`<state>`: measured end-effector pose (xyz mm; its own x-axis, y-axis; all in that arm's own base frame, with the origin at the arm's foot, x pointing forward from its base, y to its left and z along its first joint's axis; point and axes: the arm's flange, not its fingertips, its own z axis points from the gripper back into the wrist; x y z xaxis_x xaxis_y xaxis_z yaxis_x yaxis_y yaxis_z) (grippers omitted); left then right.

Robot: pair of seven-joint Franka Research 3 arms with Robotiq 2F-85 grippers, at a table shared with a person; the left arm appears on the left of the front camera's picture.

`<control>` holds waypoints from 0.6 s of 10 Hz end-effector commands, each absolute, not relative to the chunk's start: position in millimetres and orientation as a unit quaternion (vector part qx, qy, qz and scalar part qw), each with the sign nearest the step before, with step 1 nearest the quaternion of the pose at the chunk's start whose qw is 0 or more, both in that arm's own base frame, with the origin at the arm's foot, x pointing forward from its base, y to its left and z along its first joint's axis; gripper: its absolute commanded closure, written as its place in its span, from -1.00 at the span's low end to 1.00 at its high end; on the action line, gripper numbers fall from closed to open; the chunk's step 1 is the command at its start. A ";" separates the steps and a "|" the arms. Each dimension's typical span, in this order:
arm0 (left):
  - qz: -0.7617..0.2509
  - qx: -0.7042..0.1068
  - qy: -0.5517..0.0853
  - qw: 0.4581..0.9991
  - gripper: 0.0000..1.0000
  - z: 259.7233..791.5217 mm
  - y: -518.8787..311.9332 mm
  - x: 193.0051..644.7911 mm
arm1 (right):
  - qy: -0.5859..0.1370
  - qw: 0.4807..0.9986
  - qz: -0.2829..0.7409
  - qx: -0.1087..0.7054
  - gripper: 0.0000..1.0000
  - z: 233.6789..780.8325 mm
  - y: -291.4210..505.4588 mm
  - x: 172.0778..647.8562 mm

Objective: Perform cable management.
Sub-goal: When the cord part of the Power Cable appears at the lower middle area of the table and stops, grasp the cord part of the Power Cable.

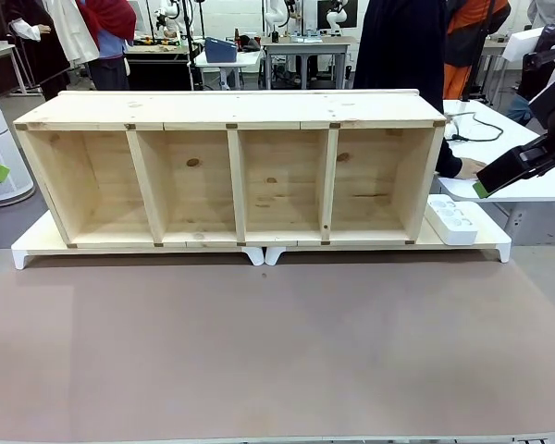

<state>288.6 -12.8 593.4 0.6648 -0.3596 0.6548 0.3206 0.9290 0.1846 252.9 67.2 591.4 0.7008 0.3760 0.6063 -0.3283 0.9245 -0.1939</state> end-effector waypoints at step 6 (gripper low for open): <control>-0.186 0.027 -0.365 0.912 -1.00 593.4 -12.3 288.7 | -0.337 0.921 0.193 -0.035 -1.00 591.5 67.3 253.5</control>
